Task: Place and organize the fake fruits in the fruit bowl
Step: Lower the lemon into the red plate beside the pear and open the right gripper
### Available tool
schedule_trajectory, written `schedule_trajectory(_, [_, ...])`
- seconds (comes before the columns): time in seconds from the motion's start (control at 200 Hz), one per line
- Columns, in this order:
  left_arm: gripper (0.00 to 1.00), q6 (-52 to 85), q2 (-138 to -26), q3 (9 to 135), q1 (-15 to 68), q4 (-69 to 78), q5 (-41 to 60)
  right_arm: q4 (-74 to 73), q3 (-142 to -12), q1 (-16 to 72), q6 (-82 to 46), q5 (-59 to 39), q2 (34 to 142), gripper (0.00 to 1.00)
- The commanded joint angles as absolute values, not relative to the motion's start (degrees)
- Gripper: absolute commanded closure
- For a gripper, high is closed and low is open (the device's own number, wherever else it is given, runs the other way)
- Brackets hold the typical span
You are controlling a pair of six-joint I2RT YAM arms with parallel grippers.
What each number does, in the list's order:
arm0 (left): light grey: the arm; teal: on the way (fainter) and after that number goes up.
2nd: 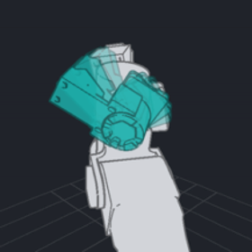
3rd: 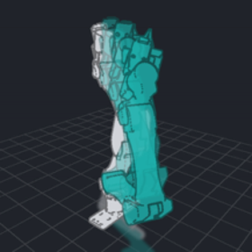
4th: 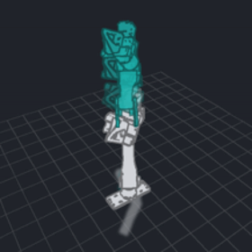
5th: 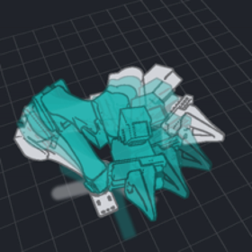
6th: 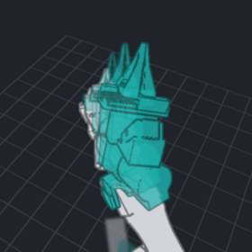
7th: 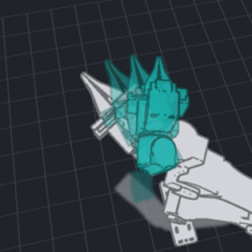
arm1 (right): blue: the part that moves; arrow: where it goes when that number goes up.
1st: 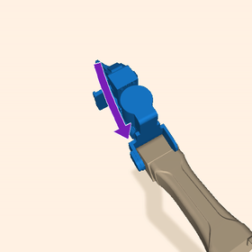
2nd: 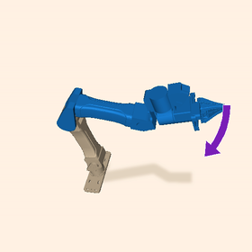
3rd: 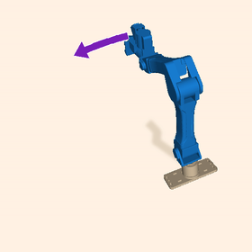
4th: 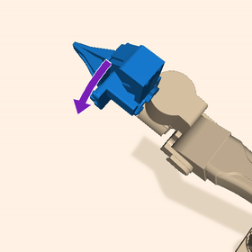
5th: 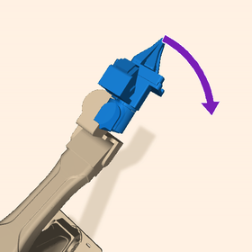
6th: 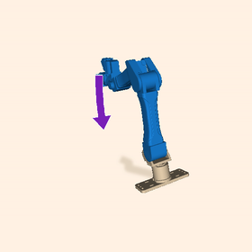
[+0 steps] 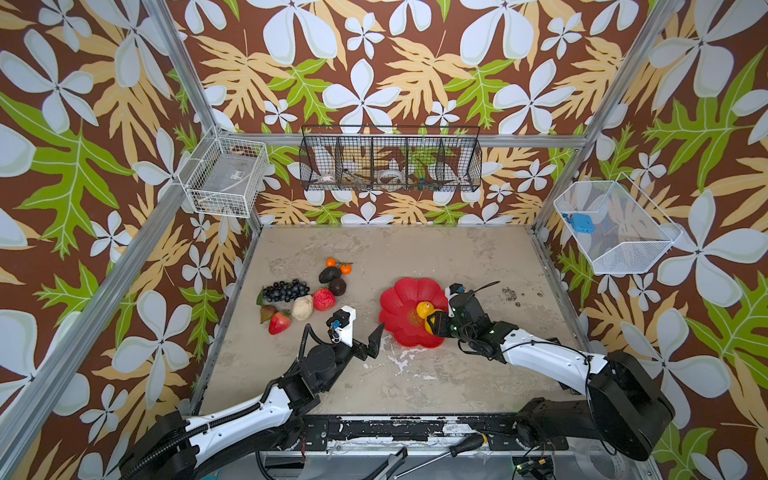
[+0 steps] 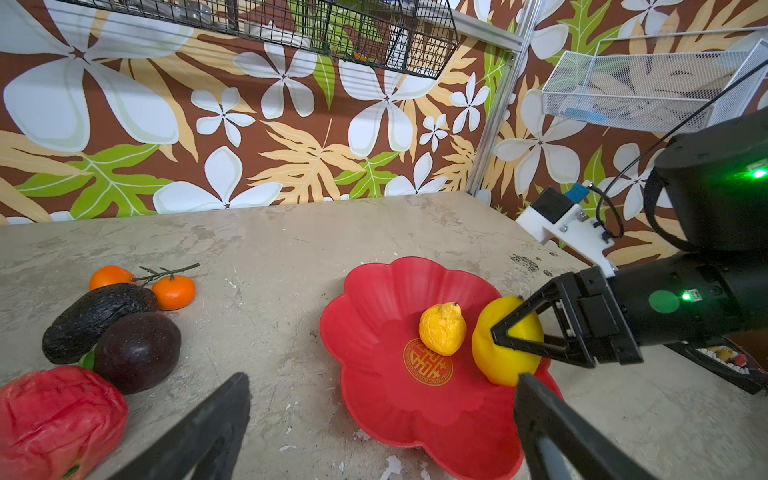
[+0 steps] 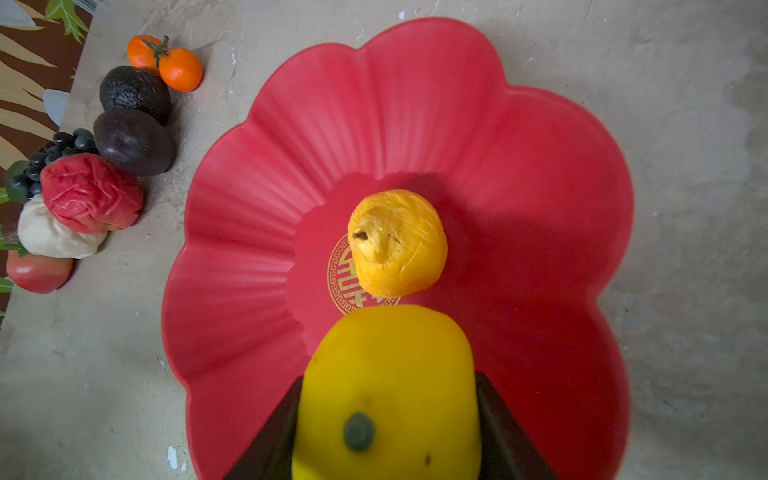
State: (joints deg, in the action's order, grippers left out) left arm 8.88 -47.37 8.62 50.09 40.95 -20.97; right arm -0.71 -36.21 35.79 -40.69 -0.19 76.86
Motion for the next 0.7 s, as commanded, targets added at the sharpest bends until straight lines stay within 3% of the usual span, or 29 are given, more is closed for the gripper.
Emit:
schedule_trajectory(0.0, [0.01,8.0,-47.6,8.7,50.1,43.0,-22.1,-4.2,-35.6,35.8,-42.7,0.3,77.4,0.51])
schedule_trajectory(0.696, [0.01,7.7,-47.6,8.3,50.1,43.4,-22.6,-5.0,-35.7,35.9,-46.5,6.0,79.7,0.45])
